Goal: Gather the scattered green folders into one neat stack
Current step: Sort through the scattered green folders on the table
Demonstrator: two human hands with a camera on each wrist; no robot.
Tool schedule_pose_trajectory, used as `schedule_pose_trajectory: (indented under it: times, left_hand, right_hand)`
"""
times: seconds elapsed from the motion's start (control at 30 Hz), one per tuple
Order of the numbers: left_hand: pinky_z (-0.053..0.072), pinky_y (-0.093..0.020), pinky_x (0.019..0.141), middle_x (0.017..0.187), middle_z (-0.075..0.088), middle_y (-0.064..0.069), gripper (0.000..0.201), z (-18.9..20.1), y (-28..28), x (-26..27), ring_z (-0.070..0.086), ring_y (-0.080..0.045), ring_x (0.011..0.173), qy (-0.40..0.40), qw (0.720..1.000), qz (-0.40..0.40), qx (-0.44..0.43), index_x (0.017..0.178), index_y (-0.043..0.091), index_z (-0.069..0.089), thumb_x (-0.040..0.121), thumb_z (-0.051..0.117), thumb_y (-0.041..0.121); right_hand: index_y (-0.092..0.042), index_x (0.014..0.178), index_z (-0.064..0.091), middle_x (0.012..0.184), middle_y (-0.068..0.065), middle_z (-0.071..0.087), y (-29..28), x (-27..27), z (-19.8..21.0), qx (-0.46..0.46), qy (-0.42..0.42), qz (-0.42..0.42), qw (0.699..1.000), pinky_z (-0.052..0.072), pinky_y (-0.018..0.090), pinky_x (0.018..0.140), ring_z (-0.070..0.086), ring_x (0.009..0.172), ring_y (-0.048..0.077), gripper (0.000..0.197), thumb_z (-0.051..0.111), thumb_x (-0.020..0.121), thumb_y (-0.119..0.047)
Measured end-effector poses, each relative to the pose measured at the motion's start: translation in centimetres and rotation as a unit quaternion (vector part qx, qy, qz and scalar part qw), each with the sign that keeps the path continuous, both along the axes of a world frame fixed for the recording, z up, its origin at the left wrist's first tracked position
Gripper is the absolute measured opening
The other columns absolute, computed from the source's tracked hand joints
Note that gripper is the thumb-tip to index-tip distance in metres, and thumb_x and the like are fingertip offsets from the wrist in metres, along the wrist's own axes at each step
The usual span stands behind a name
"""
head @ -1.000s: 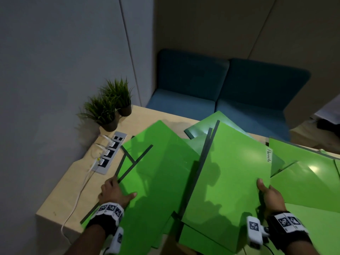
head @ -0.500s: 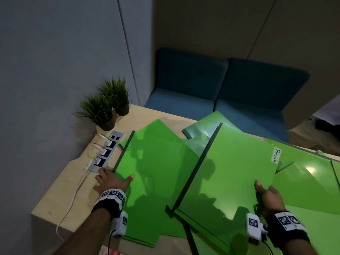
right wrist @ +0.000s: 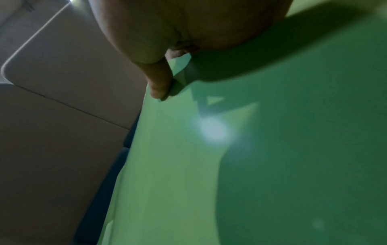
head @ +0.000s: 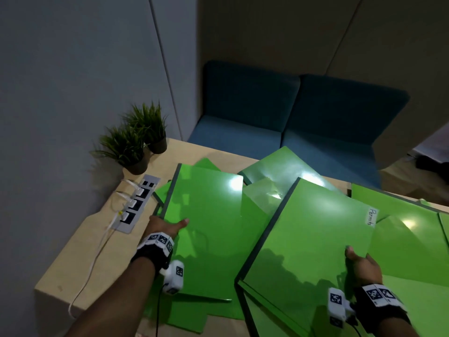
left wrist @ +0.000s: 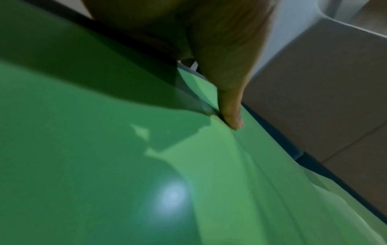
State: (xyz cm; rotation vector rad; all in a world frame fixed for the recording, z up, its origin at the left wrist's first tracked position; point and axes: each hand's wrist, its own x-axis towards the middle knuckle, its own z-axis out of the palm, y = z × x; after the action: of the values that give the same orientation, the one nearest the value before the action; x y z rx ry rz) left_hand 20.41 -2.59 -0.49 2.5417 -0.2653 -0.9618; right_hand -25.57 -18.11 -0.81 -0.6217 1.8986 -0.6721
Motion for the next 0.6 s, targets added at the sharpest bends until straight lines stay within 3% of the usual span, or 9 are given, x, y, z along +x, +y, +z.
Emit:
schedule_pose_trajectory:
  times: [0.07, 0.1, 0.17, 0.23, 0.3, 0.4, 0.5, 0.6]
  left_hand:
    - [0.044, -0.042, 0.099, 0.137, 0.051, -0.021, 0.1, 0.1, -0.6, 0.4, 0.053, -0.035, 0.116, 0.016, 1.0, 0.0, -0.016, 0.139, 0.0, 0.036, 0.064, 0.083, 0.049]
    - [0.043, -0.041, 0.098, 0.134, 0.054, -0.02, 0.086, 0.1, -0.9, 0.6, 0.054, -0.034, 0.111, 0.029, 0.999, -0.004, -0.022, 0.134, 0.002, 0.044, 0.068, 0.083, 0.042]
    - [0.041, -0.039, 0.098, 0.135, 0.054, -0.018, 0.075, 0.1, -1.5, 1.0, 0.053, -0.034, 0.111, 0.058, 0.998, -0.025, -0.019, 0.132, 0.004, 0.05, 0.073, 0.081, 0.036]
    - [0.04, -0.04, 0.098, 0.14, 0.05, -0.017, 0.076, 0.1, -2.0, 1.4, 0.052, -0.035, 0.116, 0.083, 0.995, -0.045, -0.011, 0.136, 0.007, 0.049, 0.075, 0.078, 0.041]
    - [0.039, -0.045, 0.101, 0.146, 0.044, -0.017, 0.088, 0.0, -2.6, 1.9, 0.047, -0.038, 0.125, 0.101, 0.994, -0.036, -0.006, 0.141, 0.01, 0.042, 0.072, 0.076, 0.053]
    - [0.041, -0.048, 0.103, 0.139, 0.051, -0.015, 0.089, -0.4, -3.5, 2.3, 0.052, -0.037, 0.118, 0.11, 0.993, -0.029, -0.013, 0.137, 0.014, 0.048, 0.064, 0.078, 0.056]
    - [0.04, -0.037, 0.099, 0.121, 0.06, -0.011, 0.061, -0.4, -4.3, 2.1, 0.054, -0.035, 0.118, 0.088, 0.992, -0.057, -0.063, 0.128, 0.008, 0.054, 0.078, 0.075, 0.037]
    - [0.039, -0.037, 0.095, 0.113, 0.061, -0.013, 0.048, 0.3, -4.5, 2.0, 0.054, -0.035, 0.12, 0.065, 0.988, -0.079, -0.116, 0.123, 0.001, 0.054, 0.085, 0.07, 0.026]
  right_hand:
    - [-0.001, 0.138, 0.047, 0.134, 0.027, 0.055, -0.8, 0.1, 0.4, -0.002, -0.003, 0.024, 1.0, 0.038, 0.053, 0.11, 0.047, 0.129, 0.044, 0.064, 0.072, 0.083, -0.024]
    - [0.003, 0.131, 0.052, 0.13, 0.029, 0.057, -0.7, 0.3, 0.8, -0.021, 0.038, 0.054, 0.998, 0.042, 0.055, 0.105, 0.053, 0.122, 0.046, 0.056, 0.069, 0.087, -0.027]
    - [0.005, 0.131, 0.05, 0.133, 0.029, 0.054, -0.6, 0.8, 1.1, -0.02, 0.077, 0.052, 0.996, 0.041, 0.051, 0.107, 0.054, 0.119, 0.046, 0.049, 0.061, 0.094, -0.026]
    - [0.001, 0.136, 0.045, 0.133, 0.026, 0.053, -0.2, 1.0, 1.6, -0.034, 0.048, 0.013, 0.998, 0.038, 0.038, 0.108, 0.053, 0.119, 0.041, 0.046, 0.055, 0.098, -0.024]
    - [0.003, 0.132, 0.049, 0.119, 0.023, 0.058, -0.6, 0.9, 1.4, -0.022, 0.042, 0.017, 0.999, 0.041, 0.043, 0.108, 0.055, 0.116, 0.041, 0.042, 0.055, 0.098, -0.021]
    - [0.003, 0.117, 0.059, 0.116, 0.023, 0.066, -0.8, 1.0, 1.4, -0.045, 0.085, 0.081, 0.992, 0.048, 0.049, 0.098, 0.06, 0.094, 0.036, 0.036, 0.061, 0.094, -0.025]
    - [-0.002, 0.125, 0.054, 0.12, 0.011, 0.062, -0.2, 1.4, 1.3, -0.045, 0.024, 0.046, 0.998, 0.04, 0.041, 0.101, 0.057, 0.106, 0.031, 0.033, 0.057, 0.097, -0.02]
    - [-0.005, 0.136, 0.046, 0.14, 0.014, 0.053, 0.1, 1.7, 1.9, -0.047, -0.046, 0.006, 0.998, 0.033, 0.046, 0.108, 0.051, 0.125, 0.035, 0.041, 0.055, 0.098, -0.016]
